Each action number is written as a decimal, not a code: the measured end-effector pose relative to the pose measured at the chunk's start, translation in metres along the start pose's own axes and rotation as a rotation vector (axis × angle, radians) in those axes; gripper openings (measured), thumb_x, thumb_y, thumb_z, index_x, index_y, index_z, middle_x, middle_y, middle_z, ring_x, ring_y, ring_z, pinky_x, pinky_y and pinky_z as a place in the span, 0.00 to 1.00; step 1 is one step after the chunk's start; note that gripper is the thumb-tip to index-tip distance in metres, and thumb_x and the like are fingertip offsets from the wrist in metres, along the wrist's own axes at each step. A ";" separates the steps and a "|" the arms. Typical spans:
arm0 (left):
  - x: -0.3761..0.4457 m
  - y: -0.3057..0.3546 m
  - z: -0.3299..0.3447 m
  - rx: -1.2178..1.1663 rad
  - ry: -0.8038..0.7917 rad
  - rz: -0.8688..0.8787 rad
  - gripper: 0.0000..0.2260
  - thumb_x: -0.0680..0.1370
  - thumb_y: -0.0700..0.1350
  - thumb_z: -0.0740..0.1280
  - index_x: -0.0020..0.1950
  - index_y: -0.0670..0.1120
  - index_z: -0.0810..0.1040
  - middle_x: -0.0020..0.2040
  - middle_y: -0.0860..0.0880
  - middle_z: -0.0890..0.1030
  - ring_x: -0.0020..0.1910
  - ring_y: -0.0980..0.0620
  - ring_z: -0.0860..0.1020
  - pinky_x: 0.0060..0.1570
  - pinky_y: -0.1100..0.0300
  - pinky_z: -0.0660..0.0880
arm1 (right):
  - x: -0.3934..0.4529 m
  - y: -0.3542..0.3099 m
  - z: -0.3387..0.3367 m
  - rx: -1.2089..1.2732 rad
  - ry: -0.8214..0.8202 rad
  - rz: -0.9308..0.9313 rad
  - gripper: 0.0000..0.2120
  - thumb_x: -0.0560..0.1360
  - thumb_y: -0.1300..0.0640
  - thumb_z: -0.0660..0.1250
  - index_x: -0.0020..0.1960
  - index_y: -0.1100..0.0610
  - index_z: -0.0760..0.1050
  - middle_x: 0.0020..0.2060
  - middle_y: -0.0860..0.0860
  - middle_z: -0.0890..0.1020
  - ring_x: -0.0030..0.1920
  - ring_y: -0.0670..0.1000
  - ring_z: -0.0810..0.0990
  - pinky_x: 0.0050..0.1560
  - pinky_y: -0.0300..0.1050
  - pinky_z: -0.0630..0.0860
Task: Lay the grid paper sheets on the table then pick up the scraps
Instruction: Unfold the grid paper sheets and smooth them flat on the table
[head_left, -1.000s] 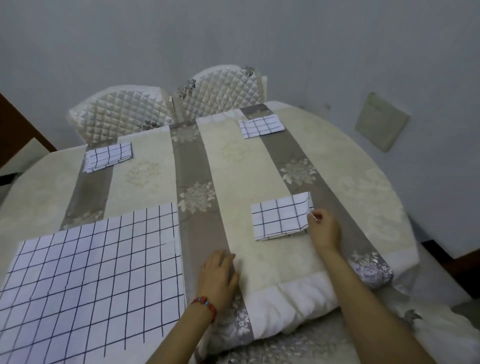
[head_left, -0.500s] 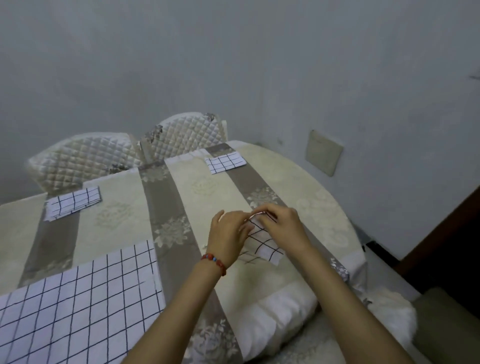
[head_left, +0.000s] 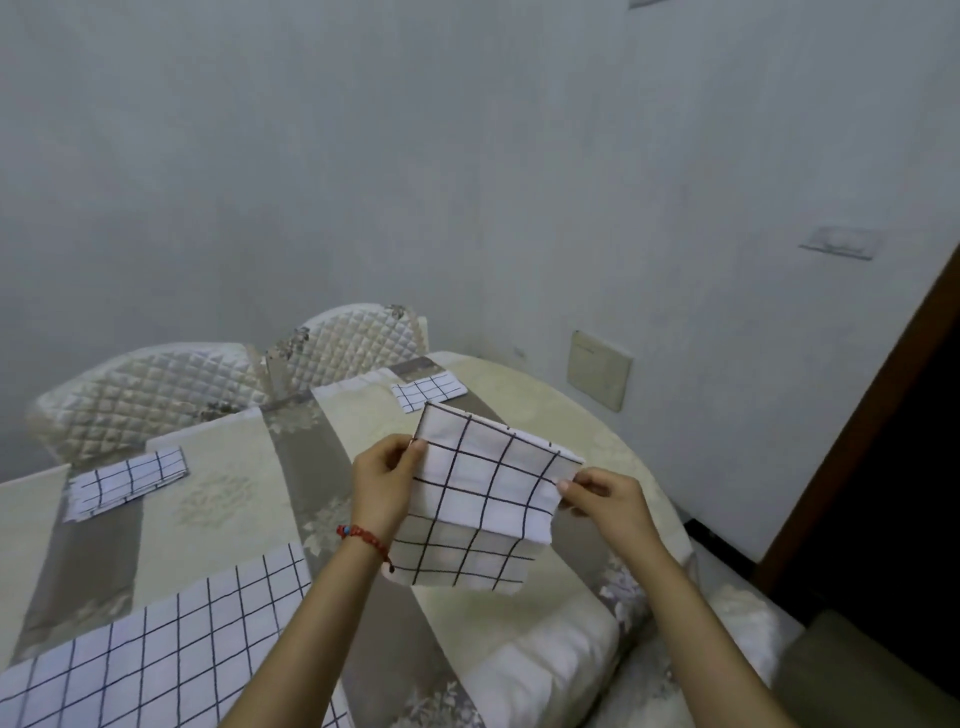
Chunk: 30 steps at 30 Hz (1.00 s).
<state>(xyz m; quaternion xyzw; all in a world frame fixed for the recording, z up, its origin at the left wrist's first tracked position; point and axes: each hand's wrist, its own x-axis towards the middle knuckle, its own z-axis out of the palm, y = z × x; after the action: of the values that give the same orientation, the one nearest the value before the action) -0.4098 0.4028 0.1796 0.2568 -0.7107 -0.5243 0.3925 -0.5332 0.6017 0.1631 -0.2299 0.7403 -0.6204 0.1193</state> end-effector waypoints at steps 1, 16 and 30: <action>-0.002 0.001 -0.001 -0.035 0.015 -0.020 0.12 0.75 0.36 0.65 0.33 0.46 0.76 0.31 0.51 0.76 0.29 0.65 0.74 0.33 0.75 0.69 | -0.003 -0.005 0.004 0.046 0.033 -0.012 0.13 0.71 0.65 0.69 0.29 0.57 0.75 0.24 0.47 0.76 0.28 0.43 0.74 0.36 0.40 0.72; -0.025 -0.005 -0.013 -0.038 0.061 -0.227 0.14 0.75 0.41 0.67 0.60 0.44 0.73 0.57 0.43 0.78 0.61 0.45 0.74 0.63 0.48 0.71 | 0.001 -0.053 0.021 -0.089 0.225 -0.262 0.04 0.69 0.61 0.72 0.37 0.57 0.78 0.36 0.51 0.80 0.36 0.44 0.76 0.38 0.30 0.72; -0.016 0.041 0.016 0.228 -0.303 0.213 0.12 0.74 0.42 0.67 0.31 0.53 0.75 0.28 0.56 0.75 0.30 0.61 0.72 0.32 0.70 0.65 | 0.000 -0.080 0.027 -0.255 -0.097 -0.398 0.06 0.67 0.58 0.74 0.35 0.49 0.79 0.31 0.43 0.80 0.35 0.38 0.77 0.37 0.28 0.70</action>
<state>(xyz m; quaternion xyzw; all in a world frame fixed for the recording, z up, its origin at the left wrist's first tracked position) -0.4116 0.4372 0.2117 0.1411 -0.8393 -0.4288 0.3029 -0.5051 0.5690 0.2352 -0.4142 0.7460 -0.5214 0.0000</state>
